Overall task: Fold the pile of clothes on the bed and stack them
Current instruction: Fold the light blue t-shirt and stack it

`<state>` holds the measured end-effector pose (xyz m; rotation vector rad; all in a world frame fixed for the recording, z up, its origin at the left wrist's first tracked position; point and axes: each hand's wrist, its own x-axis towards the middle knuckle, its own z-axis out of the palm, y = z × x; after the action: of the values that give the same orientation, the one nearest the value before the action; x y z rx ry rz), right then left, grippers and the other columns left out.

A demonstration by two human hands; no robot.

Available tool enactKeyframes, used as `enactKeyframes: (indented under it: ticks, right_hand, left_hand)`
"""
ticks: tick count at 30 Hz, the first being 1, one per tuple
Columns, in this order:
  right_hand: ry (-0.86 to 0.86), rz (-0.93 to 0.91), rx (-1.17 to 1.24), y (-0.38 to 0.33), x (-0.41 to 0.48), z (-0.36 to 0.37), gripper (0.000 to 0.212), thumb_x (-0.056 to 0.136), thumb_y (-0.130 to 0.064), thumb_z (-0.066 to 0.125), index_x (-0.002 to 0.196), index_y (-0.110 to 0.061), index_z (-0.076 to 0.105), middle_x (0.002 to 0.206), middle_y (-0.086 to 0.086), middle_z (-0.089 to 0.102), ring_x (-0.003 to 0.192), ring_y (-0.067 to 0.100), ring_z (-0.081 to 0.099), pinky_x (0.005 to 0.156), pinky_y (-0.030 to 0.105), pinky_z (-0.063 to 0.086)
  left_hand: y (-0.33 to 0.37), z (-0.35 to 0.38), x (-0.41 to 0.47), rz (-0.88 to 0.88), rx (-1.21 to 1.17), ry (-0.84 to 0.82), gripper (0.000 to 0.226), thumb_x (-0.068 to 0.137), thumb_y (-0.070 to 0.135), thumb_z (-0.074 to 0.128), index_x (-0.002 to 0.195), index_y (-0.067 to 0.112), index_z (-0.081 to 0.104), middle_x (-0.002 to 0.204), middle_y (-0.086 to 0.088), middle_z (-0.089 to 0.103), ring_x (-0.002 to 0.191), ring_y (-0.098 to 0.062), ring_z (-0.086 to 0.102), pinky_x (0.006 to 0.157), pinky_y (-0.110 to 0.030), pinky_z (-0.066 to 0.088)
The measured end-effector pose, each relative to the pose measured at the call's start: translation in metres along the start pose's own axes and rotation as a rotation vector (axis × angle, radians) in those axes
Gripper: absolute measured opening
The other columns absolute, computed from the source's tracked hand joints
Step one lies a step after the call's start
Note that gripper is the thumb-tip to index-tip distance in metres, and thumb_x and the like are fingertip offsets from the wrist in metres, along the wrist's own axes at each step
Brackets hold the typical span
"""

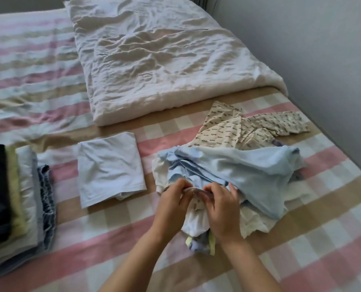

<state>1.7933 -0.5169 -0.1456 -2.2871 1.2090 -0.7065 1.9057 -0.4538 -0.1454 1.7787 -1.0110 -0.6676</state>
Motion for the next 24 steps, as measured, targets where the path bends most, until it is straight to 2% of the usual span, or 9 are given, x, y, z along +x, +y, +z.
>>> enactKeyframes:
  ticks: [3, 5, 7, 9, 13, 15, 18, 21, 24]
  right_hand:
    - [-0.15, 0.02, 0.268, -0.038, -0.031, -0.02, 0.016, 0.084, -0.031, 0.062, 0.077, -0.016, 0.061, 0.067, -0.008, 0.063, 0.064, 0.008, 0.058, 0.062, 0.023, 0.045]
    - [-0.273, 0.063, 0.393, -0.067, -0.057, -0.029, 0.012, 0.082, -0.038, 0.06, 0.074, -0.028, 0.058, 0.064, -0.017, 0.059, 0.063, 0.001, 0.057, 0.059, 0.017, 0.042]
    - [-0.361, 0.096, 0.511, -0.091, -0.087, -0.033, 0.011, 0.08, -0.034, 0.062, 0.072, -0.029, 0.057, 0.064, -0.019, 0.059, 0.062, -0.003, 0.055, 0.059, 0.011, 0.04]
    - [-0.443, 0.156, 0.642, -0.113, -0.122, -0.033, 0.008, 0.078, -0.028, 0.064, 0.071, -0.026, 0.061, 0.066, -0.015, 0.061, 0.062, -0.002, 0.054, 0.06, 0.011, 0.04]
    - [-0.579, 0.326, 0.811, -0.147, -0.197, -0.023, 0.006, 0.079, -0.019, 0.067, 0.074, -0.017, 0.064, 0.069, -0.003, 0.063, 0.066, 0.005, 0.054, 0.064, 0.02, 0.043]
    - [-0.651, 0.376, 0.806, -0.157, -0.235, -0.013, 0.009, 0.081, -0.013, 0.067, 0.073, -0.013, 0.063, 0.068, -0.001, 0.062, 0.066, 0.006, 0.053, 0.063, 0.022, 0.043]
    - [-0.734, 0.466, 0.752, -0.155, -0.281, 0.005, 0.015, 0.083, -0.006, 0.066, 0.071, -0.013, 0.062, 0.063, -0.002, 0.059, 0.06, 0.001, 0.051, 0.058, 0.016, 0.041]
    - [-0.704, 0.608, 0.643, -0.136, -0.309, 0.024, 0.023, 0.084, 0.003, 0.061, 0.068, -0.012, 0.056, 0.061, -0.002, 0.057, 0.051, -0.004, 0.051, 0.053, 0.009, 0.038]
    - [-0.702, 0.63, 0.493, -0.114, -0.319, 0.033, 0.021, 0.084, 0.007, 0.059, 0.071, -0.01, 0.055, 0.066, 0.001, 0.058, 0.056, -0.004, 0.055, 0.056, 0.009, 0.04]
  left_hand:
    - [0.011, -0.035, -0.046, -0.038, -0.077, 0.043, 0.025, 0.087, 0.012, 0.06, 0.07, 0.028, 0.052, 0.063, 0.014, 0.056, 0.06, 0.0, 0.048, 0.058, -0.016, 0.038]
    - [0.017, -0.062, -0.083, -0.083, -0.115, 0.069, 0.021, 0.085, 0.015, 0.06, 0.068, 0.026, 0.054, 0.063, 0.011, 0.056, 0.058, 0.0, 0.047, 0.056, -0.017, 0.038]
    - [0.02, -0.084, -0.121, -0.123, -0.123, 0.088, 0.015, 0.081, 0.02, 0.059, 0.066, 0.023, 0.055, 0.061, 0.008, 0.055, 0.057, -0.001, 0.046, 0.055, -0.018, 0.037]
    - [0.022, -0.106, -0.162, -0.192, -0.164, 0.103, 0.011, 0.077, 0.022, 0.056, 0.066, 0.022, 0.055, 0.059, 0.011, 0.055, 0.056, 0.0, 0.044, 0.055, -0.018, 0.036]
    - [0.017, -0.142, -0.241, -0.283, -0.15, 0.132, 0.012, 0.078, 0.022, 0.056, 0.066, 0.022, 0.056, 0.058, 0.011, 0.055, 0.055, 0.001, 0.045, 0.054, -0.016, 0.036]
    - [0.006, -0.152, -0.279, -0.344, -0.156, 0.138, 0.016, 0.081, 0.019, 0.058, 0.065, 0.02, 0.056, 0.059, 0.009, 0.054, 0.056, -0.001, 0.045, 0.054, -0.017, 0.036]
    - [-0.019, -0.151, -0.325, -0.469, -0.131, 0.142, 0.022, 0.086, 0.004, 0.061, 0.068, 0.017, 0.06, 0.061, 0.007, 0.057, 0.059, -0.002, 0.049, 0.058, -0.019, 0.039]
    - [-0.046, -0.143, -0.353, -0.616, -0.145, 0.173, 0.014, 0.086, 0.002, 0.061, 0.079, 0.012, 0.066, 0.074, 0.002, 0.067, 0.072, -0.013, 0.06, 0.07, -0.027, 0.047]
    - [-0.069, -0.139, -0.366, -0.74, -0.192, 0.281, 0.012, 0.087, -0.002, 0.058, 0.089, 0.007, 0.065, 0.088, -0.008, 0.067, 0.086, -0.022, 0.062, 0.08, -0.035, 0.048]
